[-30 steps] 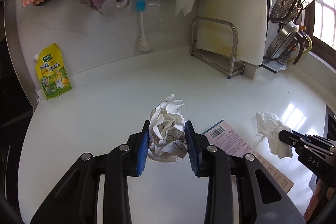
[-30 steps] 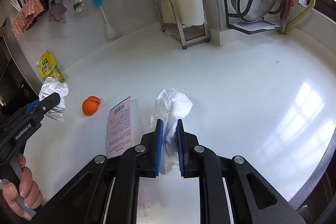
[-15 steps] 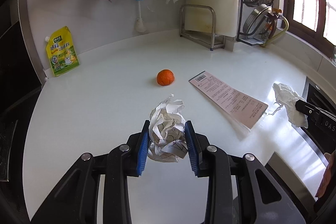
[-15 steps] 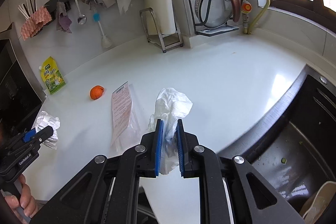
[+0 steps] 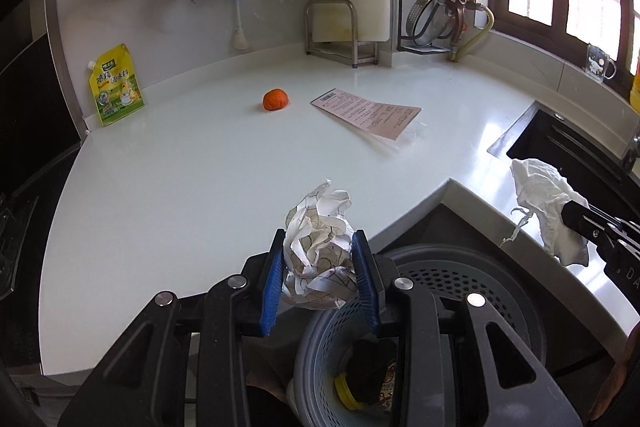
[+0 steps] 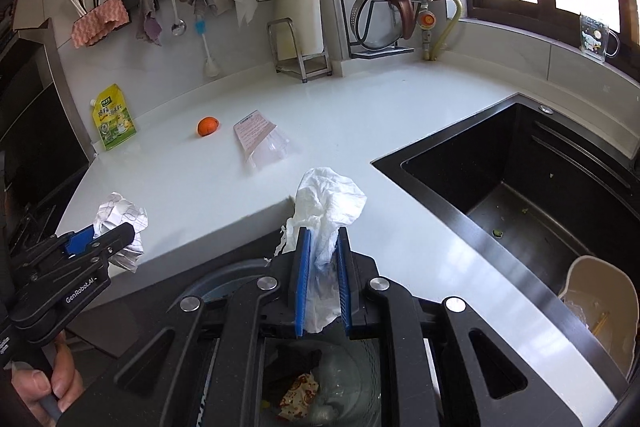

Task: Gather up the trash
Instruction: 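Carry the crumpled paper and tissue over the bin with both tools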

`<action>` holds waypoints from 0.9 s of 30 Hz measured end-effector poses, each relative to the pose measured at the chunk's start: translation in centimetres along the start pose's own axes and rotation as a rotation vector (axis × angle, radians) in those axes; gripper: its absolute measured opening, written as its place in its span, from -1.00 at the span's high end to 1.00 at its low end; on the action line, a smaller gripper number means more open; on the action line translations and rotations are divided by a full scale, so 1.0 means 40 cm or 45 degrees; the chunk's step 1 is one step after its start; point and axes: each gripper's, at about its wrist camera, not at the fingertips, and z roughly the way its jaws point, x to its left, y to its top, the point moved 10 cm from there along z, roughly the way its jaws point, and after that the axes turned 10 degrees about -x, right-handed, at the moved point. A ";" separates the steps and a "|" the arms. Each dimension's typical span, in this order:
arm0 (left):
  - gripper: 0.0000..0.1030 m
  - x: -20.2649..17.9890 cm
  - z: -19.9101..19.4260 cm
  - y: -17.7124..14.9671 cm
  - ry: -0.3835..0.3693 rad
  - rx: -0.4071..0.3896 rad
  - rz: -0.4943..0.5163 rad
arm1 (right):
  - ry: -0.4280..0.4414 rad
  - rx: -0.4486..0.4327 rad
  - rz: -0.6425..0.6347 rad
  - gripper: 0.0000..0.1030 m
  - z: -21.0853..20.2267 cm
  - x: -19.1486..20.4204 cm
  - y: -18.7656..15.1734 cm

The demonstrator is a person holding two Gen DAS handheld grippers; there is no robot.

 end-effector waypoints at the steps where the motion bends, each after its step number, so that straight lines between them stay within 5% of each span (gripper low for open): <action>1: 0.37 -0.005 -0.012 -0.013 -0.001 -0.001 0.008 | -0.006 0.000 -0.012 0.75 -0.015 0.006 -0.013; 11: 0.36 -0.029 -0.080 -0.125 -0.017 0.041 0.021 | -0.052 0.007 -0.127 0.75 -0.104 0.046 -0.129; 27: 0.33 -0.044 -0.036 -0.234 -0.043 0.199 -0.033 | 0.001 0.172 -0.139 0.75 -0.048 0.050 -0.279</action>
